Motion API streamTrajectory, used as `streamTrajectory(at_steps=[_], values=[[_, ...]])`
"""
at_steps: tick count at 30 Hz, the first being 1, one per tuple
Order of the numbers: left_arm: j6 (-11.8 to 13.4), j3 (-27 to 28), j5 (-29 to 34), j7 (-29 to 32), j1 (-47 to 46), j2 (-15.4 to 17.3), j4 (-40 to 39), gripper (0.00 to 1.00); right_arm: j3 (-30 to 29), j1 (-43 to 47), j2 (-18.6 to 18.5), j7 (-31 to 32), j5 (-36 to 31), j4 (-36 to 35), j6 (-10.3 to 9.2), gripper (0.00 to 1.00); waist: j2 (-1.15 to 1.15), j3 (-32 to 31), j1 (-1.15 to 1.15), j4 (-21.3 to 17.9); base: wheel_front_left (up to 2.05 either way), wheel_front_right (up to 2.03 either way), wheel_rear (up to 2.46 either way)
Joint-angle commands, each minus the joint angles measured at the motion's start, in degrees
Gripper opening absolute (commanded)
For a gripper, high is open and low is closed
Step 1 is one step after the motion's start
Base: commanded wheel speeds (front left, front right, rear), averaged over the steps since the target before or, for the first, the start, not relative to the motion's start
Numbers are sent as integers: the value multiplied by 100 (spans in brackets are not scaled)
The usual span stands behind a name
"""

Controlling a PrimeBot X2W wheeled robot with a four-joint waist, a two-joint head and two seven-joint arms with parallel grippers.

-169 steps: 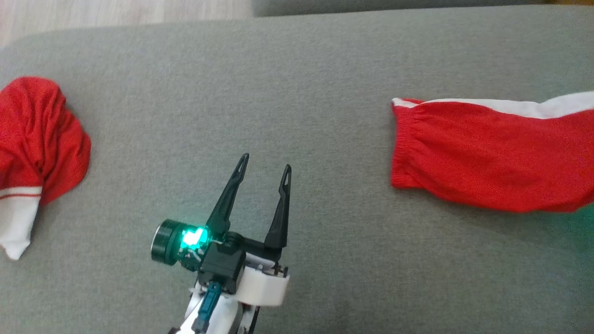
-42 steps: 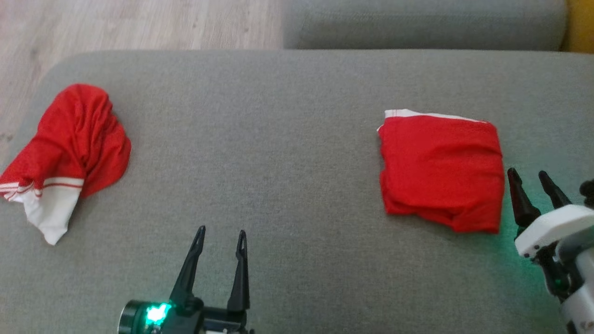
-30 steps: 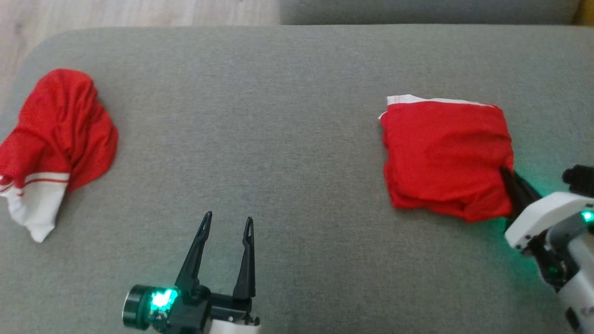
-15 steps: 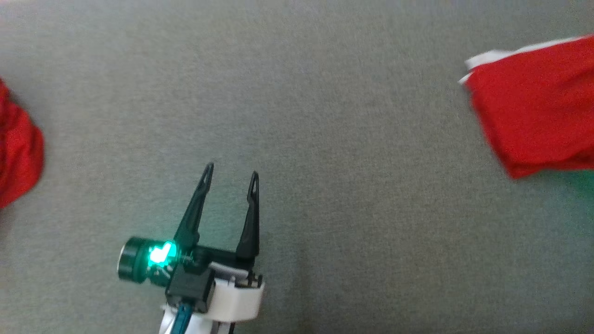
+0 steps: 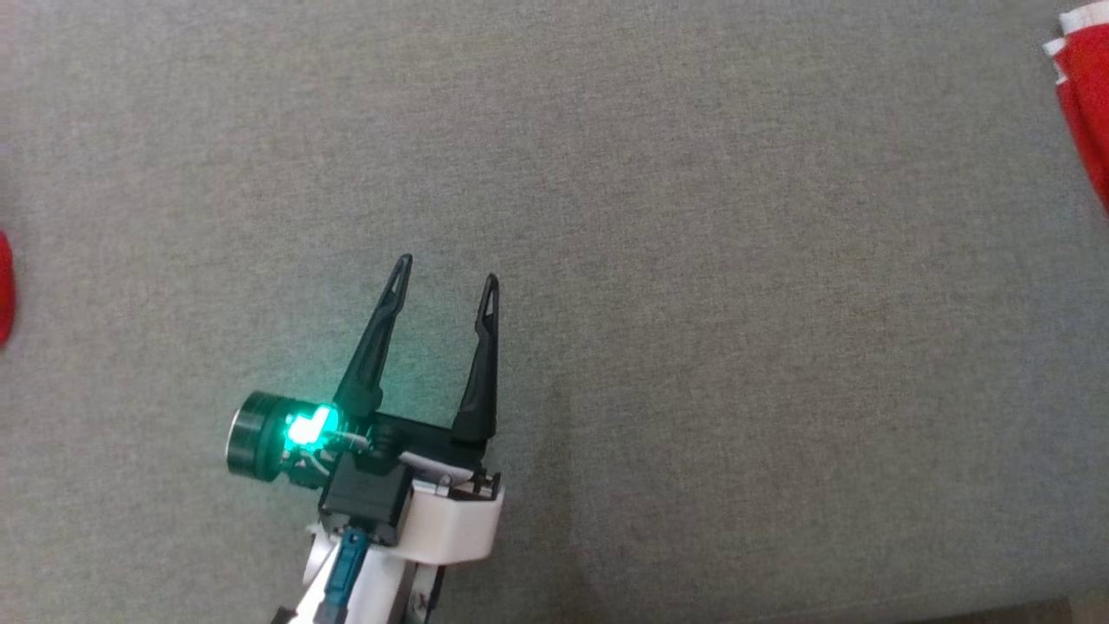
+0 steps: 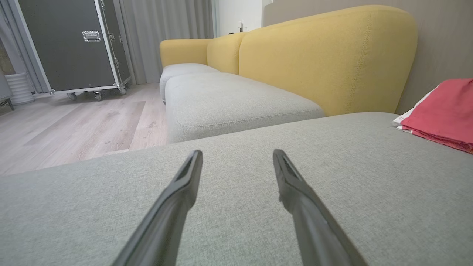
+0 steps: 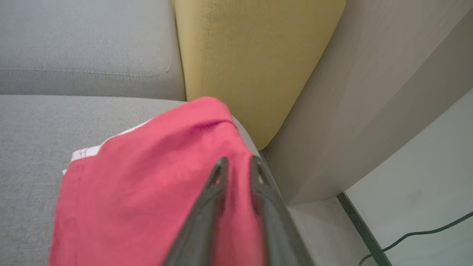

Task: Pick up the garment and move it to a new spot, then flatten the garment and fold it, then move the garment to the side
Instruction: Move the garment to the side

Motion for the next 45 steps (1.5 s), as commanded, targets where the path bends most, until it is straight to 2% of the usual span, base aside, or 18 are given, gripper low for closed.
streamTrajectory(at_steps=[1,7,13,14,24,33,39,45], values=[[37,106,17,-28,-85,31,-120,100,-71,15,-113,-112,-158,88,-4,100,0,-86,0,40,0,0,0],[108,101,-35,-28,53,43,-16,100,-194,51,583,-271,-679,413,-4,100,0,-571,0,128,0,0,0],[194,205,-181,-28,420,53,122,100,-123,662,1488,-354,-940,163,-4,100,0,-1326,0,195,0,0,0],[194,205,-181,-28,420,53,122,100,-123,662,1488,-354,-940,163,-4,100,0,-1326,0,195,0,0,0],[154,618,-635,-28,1177,1,326,100,-345,2251,2681,-365,-1414,-1273,-4,100,0,-2550,0,308,0,0,0],[204,1181,-644,-28,1621,-37,228,100,-742,3615,3526,-366,-2236,-3044,-4,100,0,-3039,0,452,0,0,0],[147,1363,-591,-28,1859,-48,155,100,-1198,4245,3908,-366,-2690,-3709,-4,100,0,-3233,0,526,0,0,0],[-17,1401,-544,-28,2022,-55,191,100,-1456,4703,4133,-366,-3011,-4002,-4,100,0,-3338,0,563,0,0,0]])
